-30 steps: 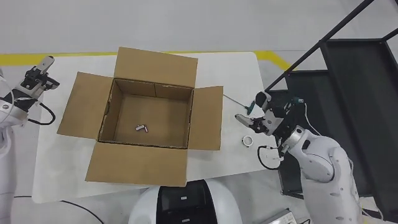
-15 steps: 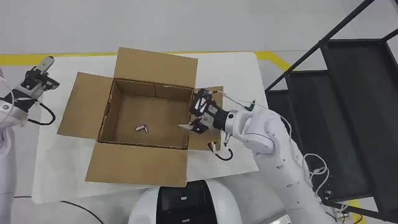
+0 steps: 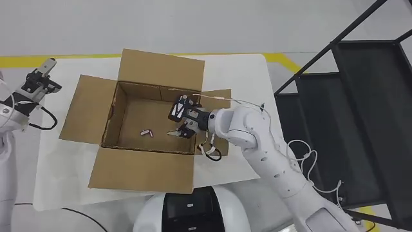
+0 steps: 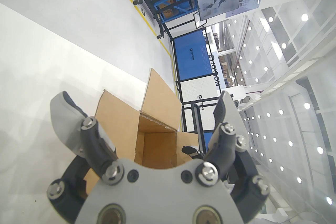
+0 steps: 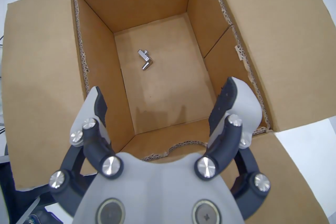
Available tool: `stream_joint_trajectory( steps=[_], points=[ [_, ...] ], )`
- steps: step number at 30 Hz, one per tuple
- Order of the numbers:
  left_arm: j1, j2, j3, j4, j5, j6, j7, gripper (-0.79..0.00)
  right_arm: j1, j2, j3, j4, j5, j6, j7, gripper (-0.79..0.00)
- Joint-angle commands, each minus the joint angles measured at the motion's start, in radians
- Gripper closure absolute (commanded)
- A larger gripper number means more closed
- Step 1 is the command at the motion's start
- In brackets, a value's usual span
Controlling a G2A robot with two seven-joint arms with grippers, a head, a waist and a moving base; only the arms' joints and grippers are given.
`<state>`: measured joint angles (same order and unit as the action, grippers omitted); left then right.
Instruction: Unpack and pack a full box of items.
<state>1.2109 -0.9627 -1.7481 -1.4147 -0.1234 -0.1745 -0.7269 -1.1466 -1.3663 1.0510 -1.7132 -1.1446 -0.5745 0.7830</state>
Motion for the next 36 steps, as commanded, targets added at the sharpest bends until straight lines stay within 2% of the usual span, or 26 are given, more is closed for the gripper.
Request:
stream_joint_trajectory(
  steps=[1, 21, 23, 26, 29, 33, 36],
  points=[
    [0.000, 0.000, 0.000, 0.000, 0.000, 0.000, 0.000, -0.785, 0.000, 0.000, 0.000, 0.000, 0.000, 0.000, 0.000, -0.785],
    [0.000, 0.000, 0.000, 0.000, 0.000, 0.000, 0.000, -0.785, 0.000, 0.000, 0.000, 0.000, 0.000, 0.000, 0.000, -0.785],
    [0.000, 0.000, 0.000, 0.000, 0.000, 0.000, 0.000, -0.785, 0.015, -0.002, -0.022, -0.001, 0.005, -0.024, -0.010, -0.785],
    [0.000, 0.000, 0.000, 0.000, 0.000, 0.000, 0.000, -0.785, 0.139, -0.018, -0.103, 0.066, 0.041, -0.121, -0.007, -0.785],
    [0.000, 0.000, 0.000, 0.000, 0.000, 0.000, 0.000, -0.785, 0.295, -0.046, -0.197, 0.187, 0.061, -0.172, 0.012, -0.785],
    [0.000, 0.000, 0.000, 0.000, 0.000, 0.000, 0.000, -0.785, 0.490, -0.098, -0.328, 0.364, 0.094, -0.217, 0.026, -0.785],
    [0.000, 0.000, 0.000, 0.000, 0.000, 0.000, 0.000, -0.785, 0.599, -0.143, -0.413, 0.507, 0.105, -0.245, -0.023, -0.785]
  ],
)
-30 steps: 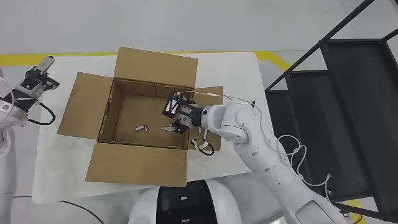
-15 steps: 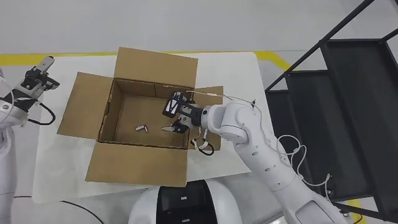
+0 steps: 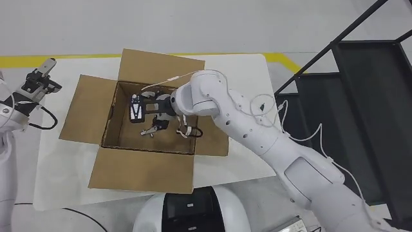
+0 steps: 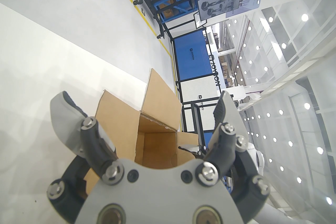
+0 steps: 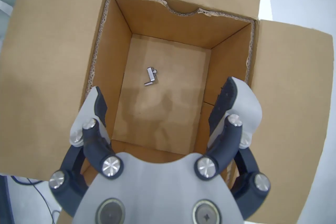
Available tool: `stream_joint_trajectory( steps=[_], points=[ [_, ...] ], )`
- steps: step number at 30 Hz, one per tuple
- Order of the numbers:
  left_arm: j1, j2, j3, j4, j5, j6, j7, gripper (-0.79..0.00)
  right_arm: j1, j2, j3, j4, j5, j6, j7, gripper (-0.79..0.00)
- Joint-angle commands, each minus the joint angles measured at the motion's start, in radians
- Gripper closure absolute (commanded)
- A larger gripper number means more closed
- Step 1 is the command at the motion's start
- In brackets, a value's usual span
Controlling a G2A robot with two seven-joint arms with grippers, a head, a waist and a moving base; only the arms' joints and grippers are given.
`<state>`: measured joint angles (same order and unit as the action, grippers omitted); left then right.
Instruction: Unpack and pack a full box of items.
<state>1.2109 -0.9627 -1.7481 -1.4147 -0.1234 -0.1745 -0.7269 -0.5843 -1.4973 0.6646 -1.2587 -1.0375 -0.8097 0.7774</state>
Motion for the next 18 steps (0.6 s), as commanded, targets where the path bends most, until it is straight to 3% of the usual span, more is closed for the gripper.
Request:
stream_joint_trajectory(
  steps=[1, 8, 18],
  points=[
    [0.000, 0.000, 0.000, 0.000, 0.000, 0.000, 0.000, -0.785, 0.067, -0.028, -0.053, 0.099, -0.004, -0.017, -0.037, -0.785],
    [0.000, 0.000, 0.000, 0.000, 0.000, 0.000, 0.000, -0.785, 0.182, -0.141, -0.218, 0.366, -0.034, -0.064, -0.190, -0.785],
    [0.000, 0.000, 0.000, 0.000, 0.000, 0.000, 0.000, -0.785, 0.213, -0.271, -0.349, 0.624, -0.155, -0.025, -0.351, -0.785]
  ],
)
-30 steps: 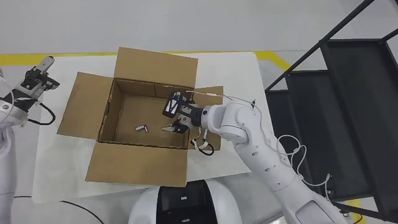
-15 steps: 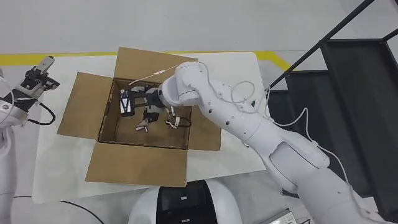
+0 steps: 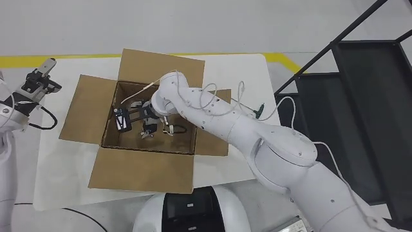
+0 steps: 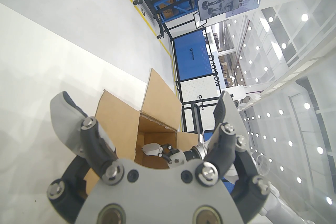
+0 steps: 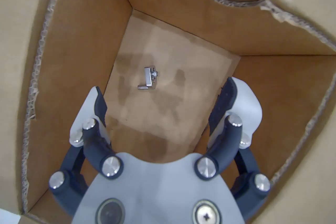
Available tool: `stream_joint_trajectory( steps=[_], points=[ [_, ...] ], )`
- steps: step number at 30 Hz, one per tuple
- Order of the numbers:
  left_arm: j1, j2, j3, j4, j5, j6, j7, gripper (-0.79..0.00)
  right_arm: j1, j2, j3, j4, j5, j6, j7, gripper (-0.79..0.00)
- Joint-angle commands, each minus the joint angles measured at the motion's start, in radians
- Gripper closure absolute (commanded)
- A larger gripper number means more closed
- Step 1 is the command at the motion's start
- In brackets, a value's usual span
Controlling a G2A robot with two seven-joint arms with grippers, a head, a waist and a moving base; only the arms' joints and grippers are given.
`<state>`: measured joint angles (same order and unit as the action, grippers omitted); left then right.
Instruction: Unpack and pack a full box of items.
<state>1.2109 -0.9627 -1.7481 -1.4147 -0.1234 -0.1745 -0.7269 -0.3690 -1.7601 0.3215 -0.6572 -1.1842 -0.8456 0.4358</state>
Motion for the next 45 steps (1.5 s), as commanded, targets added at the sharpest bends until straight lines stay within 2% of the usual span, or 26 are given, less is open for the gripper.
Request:
stream_joint_trajectory(
  steps=[1, 4, 18, 22, 29, 33, 38, 40, 43, 45],
  points=[
    [0.000, 0.000, 0.000, 0.000, 0.000, 0.000, 0.000, -0.785, -0.004, -0.019, -0.013, 0.042, -0.014, 0.014, -0.026, -0.785],
    [0.000, 0.000, 0.000, 0.000, 0.000, 0.000, 0.000, -0.785, 0.000, -0.047, -0.029, 0.098, -0.040, 0.030, -0.053, -0.785],
    [0.000, 0.000, 0.000, 0.000, 0.000, 0.000, 0.000, -0.785, -0.004, -0.047, -0.028, 0.094, -0.037, 0.032, -0.059, -0.785],
    [0.000, 0.000, 0.000, 0.000, 0.000, 0.000, 0.000, -0.785, -0.019, -0.046, -0.041, 0.094, -0.083, 0.025, -0.056, -0.785],
    [0.000, 0.000, 0.000, 0.000, 0.000, 0.000, 0.000, -0.785, -0.043, -0.084, -0.055, 0.170, -0.101, 0.046, -0.057, -0.785],
    [0.000, 0.000, 0.000, 0.000, 0.000, 0.000, 0.000, -0.785, -0.051, -0.107, -0.052, 0.227, -0.094, 0.074, -0.073, -0.656],
    [0.000, 0.000, 0.000, 0.000, 0.000, 0.000, 0.000, -0.785, -0.051, -0.131, -0.048, 0.279, -0.093, 0.095, -0.094, -0.428],
    [0.000, 0.000, 0.000, 0.000, 0.000, 0.000, 0.000, -0.785, -0.051, -0.140, -0.047, 0.299, -0.092, 0.098, -0.100, -0.422],
    [0.000, 0.000, 0.000, 0.000, 0.000, 0.000, 0.000, -0.785, -0.050, -0.154, -0.043, 0.323, -0.085, 0.096, -0.102, -0.474],
    [0.000, 0.000, 0.000, 0.000, 0.000, 0.000, 0.000, -0.785, -0.050, -0.161, -0.041, 0.337, -0.082, 0.094, -0.099, -0.477]
  ],
)
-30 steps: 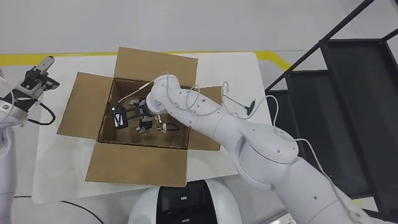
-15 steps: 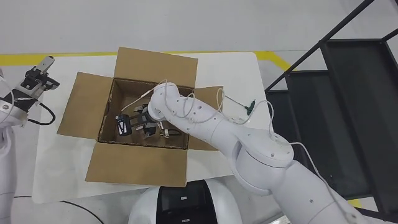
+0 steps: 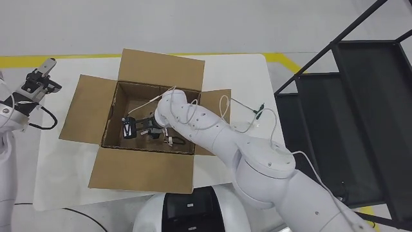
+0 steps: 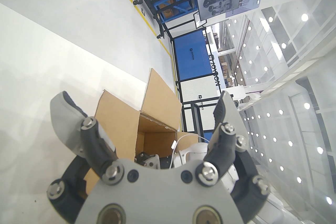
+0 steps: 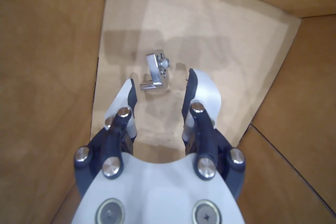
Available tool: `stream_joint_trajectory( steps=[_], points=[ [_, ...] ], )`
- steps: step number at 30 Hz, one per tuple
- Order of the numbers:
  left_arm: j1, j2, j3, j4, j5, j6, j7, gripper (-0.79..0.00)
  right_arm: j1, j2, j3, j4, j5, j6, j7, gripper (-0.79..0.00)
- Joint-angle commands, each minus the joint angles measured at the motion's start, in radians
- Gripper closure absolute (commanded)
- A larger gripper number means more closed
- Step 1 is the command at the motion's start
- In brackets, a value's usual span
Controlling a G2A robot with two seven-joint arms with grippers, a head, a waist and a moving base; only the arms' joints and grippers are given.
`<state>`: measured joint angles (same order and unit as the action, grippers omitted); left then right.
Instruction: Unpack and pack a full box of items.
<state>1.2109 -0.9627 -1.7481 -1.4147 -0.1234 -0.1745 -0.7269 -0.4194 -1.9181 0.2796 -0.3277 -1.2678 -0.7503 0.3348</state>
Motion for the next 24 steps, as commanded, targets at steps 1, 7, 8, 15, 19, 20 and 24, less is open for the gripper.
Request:
stream_joint_trajectory(
  steps=[1, 7, 8, 15, 19, 20, 24],
  points=[
    [0.000, 0.000, 0.000, 0.000, 0.000, 0.000, 0.000, -0.785, 0.001, -0.007, 0.002, 0.015, 0.004, -0.001, 0.002, -0.499],
    [0.000, 0.000, 0.000, 0.000, 0.000, 0.000, 0.000, -0.785, 0.004, -0.030, 0.009, 0.053, 0.011, 0.002, 0.003, -0.456],
    [0.000, 0.000, 0.000, 0.000, 0.000, 0.000, 0.000, -0.785, 0.005, -0.033, 0.010, 0.059, 0.013, 0.003, 0.005, -0.413],
    [0.000, 0.000, 0.000, 0.000, 0.000, 0.000, 0.000, -0.785, 0.006, -0.055, 0.020, 0.091, 0.028, 0.010, 0.017, -0.225],
    [0.000, 0.000, 0.000, 0.000, 0.000, 0.000, 0.000, -0.785, 0.003, -0.065, 0.025, 0.106, 0.035, 0.011, 0.026, -0.222],
    [0.000, 0.000, 0.000, 0.000, 0.000, 0.000, 0.000, -0.785, 0.002, -0.068, 0.026, 0.108, 0.035, 0.008, 0.029, -0.219],
    [0.000, 0.000, 0.000, 0.000, 0.000, 0.000, 0.000, -0.785, 0.003, -0.076, 0.027, 0.119, 0.034, 0.017, 0.053, -0.194]
  ],
)
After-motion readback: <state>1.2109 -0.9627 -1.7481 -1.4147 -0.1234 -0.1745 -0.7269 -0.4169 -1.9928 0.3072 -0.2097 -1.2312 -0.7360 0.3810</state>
